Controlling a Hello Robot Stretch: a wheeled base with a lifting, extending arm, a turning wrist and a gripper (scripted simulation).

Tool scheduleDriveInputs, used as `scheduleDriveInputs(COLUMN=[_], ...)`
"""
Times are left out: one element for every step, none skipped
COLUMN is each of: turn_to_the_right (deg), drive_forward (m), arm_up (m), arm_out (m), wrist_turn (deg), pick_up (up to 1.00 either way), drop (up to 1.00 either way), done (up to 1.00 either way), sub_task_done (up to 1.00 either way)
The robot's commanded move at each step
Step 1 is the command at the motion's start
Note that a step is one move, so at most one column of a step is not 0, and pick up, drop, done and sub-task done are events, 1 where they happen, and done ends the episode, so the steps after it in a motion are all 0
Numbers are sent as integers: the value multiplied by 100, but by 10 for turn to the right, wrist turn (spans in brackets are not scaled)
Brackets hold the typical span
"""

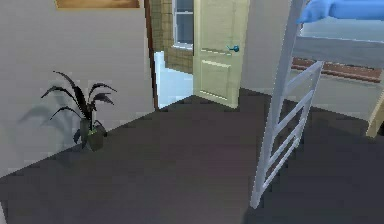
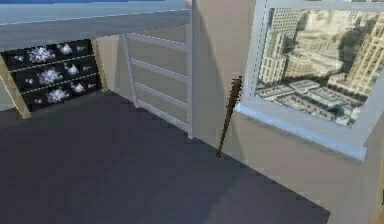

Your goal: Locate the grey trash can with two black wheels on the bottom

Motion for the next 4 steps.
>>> scheduleDriveInputs(turn_to_the_right=[-30, 90, 0, 90], drive_forward=[0, 0, 15, 0], arm_up=[0, 0, 0, 0], arm_out=[0, 0, 0, 0], wrist_turn=[0, 0, 0, 0], pick_up=[0, 0, 0, 0], drop=[0, 0, 0, 0], done=[0, 0, 0, 0], sub_task_done=[0, 0, 0, 0])
